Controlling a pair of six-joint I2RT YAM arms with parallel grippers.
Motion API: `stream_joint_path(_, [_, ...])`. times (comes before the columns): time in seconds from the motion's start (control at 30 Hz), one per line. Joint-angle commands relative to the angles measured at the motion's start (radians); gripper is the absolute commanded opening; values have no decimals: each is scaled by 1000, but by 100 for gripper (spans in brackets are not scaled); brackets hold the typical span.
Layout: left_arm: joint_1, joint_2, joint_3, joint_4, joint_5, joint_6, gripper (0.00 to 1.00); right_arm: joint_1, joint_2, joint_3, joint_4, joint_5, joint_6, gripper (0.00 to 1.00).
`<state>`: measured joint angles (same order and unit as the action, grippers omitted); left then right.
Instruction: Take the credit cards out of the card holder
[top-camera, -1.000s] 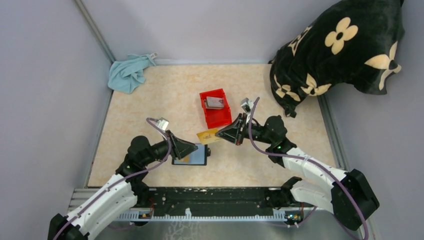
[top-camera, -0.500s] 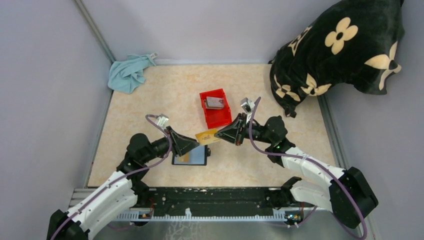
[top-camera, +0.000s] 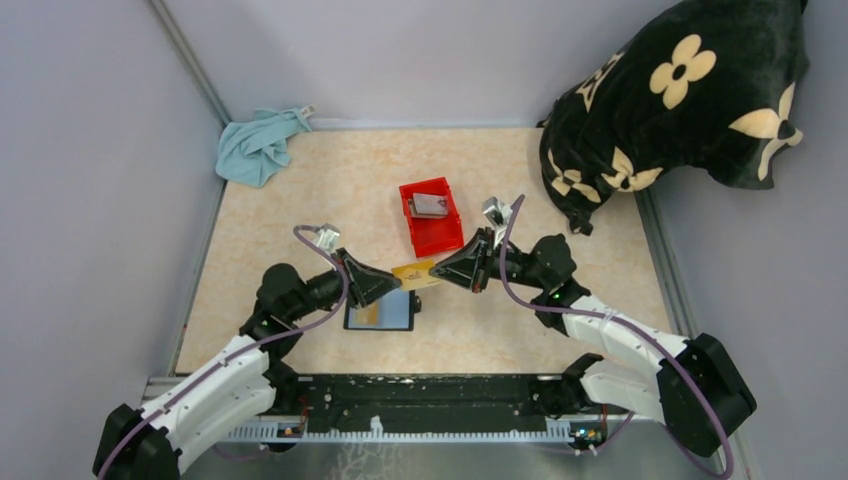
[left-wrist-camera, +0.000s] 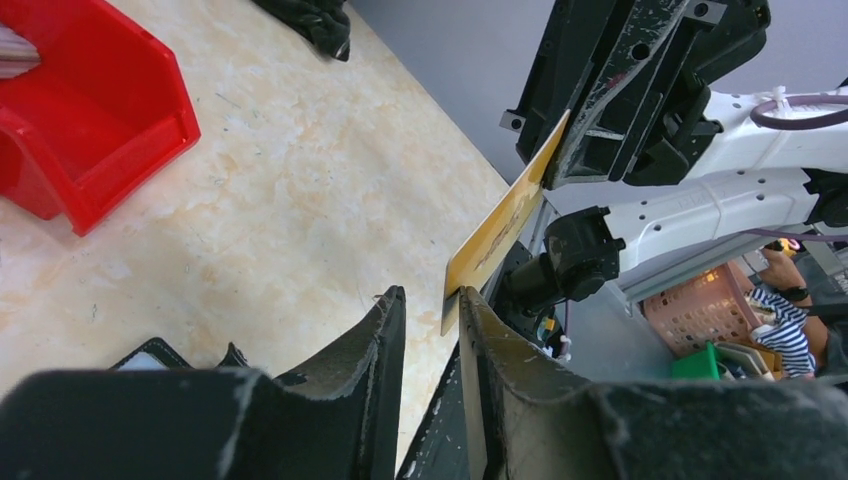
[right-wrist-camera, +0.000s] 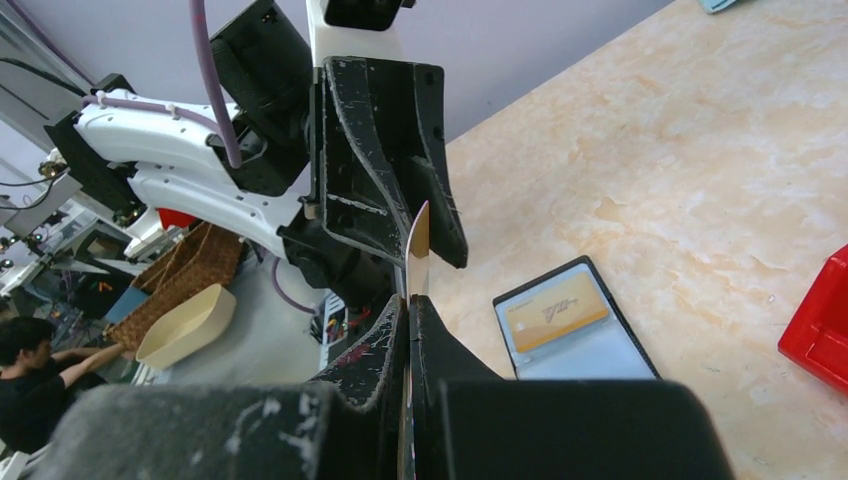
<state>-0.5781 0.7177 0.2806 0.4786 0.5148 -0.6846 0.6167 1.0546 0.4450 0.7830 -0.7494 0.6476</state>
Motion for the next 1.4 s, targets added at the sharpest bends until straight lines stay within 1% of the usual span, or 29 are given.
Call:
stream_joint_path(0.0, [-5, 17, 25, 97, 14, -6, 28, -9, -3, -7, 70, -5, 9, 0])
stream_joint_path(0.07, [-5, 30, 25, 117, 23, -11, 26, -9, 1, -11, 74, -5, 12, 0])
stream_joint_path(0.3, [-5, 43, 17, 193, 52, -41, 26, -9, 15, -10, 67, -1, 8, 0])
stream_joint_path(0.33, [-5, 43, 17, 199, 52, -43, 24, -9, 18, -8, 67, -1, 7, 0])
stream_joint_path(0.4, [-5, 41, 17, 197, 52, -41, 16, -9, 22, -12, 73, -1, 7, 0])
stream_joint_path(0.47, [-5, 43, 18, 184, 54, -35, 2, -9, 24, -12, 74, -1, 9, 0])
stream_joint_path(0.5, [-5, 43, 19, 180, 54, -35, 0, -9, 23, -12, 74, 0, 9, 0])
stream_joint_path(0.63, [-5, 38, 14, 173, 47, -34, 0, -9, 15, -10, 68, 3, 8, 0])
stream_joint_path(0.67, [-6, 36, 17, 163, 38, -29, 0, -9, 10, -12, 64, 10, 6, 2])
stream_joint_path(0.7, [-5, 37, 23, 144, 22, -23, 0, -9, 3, -13, 61, 16, 6, 8])
stream_joint_path(0.77, [-5, 45, 43, 102, 0, -3, 0, -9, -13, -16, 45, 34, 1, 14])
stream_joint_path(0.8, [-5, 53, 56, 78, -17, 7, 0, -9, -22, -16, 28, 49, -5, 20])
stream_joint_path(0.83, [-5, 65, 74, 48, -36, 14, 0, -9, -32, -13, 6, 68, -16, 28])
stream_joint_path(0.87, [-5, 82, 111, 5, -60, 31, 0, -9, -46, -12, -21, 101, -29, 36])
stream_joint_path(0.93, [-3, 139, 204, -121, -101, 89, 0, -10, -83, -6, -100, 178, -67, 42])
stream_joint_path(1.0, [2, 217, 306, -244, -136, 138, 0, -12, -127, -5, -188, 285, -97, 43])
stream_joint_path(1.07, [34, 301, 392, -302, -128, 179, 0, -17, -166, -2, -261, 369, -124, 43])
stream_joint_path(1.1, [58, 352, 431, -315, -107, 198, 0, -21, -180, 2, -287, 387, -133, 43])
stream_joint_path(1.17, [116, 488, 526, -357, -27, 212, 0, -27, -188, 14, -321, 383, -148, 42])
stream_joint_path(1.23, [163, 621, 637, -418, 22, 235, 0, -31, -184, 29, -362, 378, -164, 42])
stream_joint_path(1.27, [175, 681, 717, -455, 25, 252, 0, -32, -182, 39, -380, 378, -173, 42])
stream_joint_path(1.37, [201, 844, 889, -541, 46, 289, 0, -38, -180, 59, -427, 385, -199, 42])
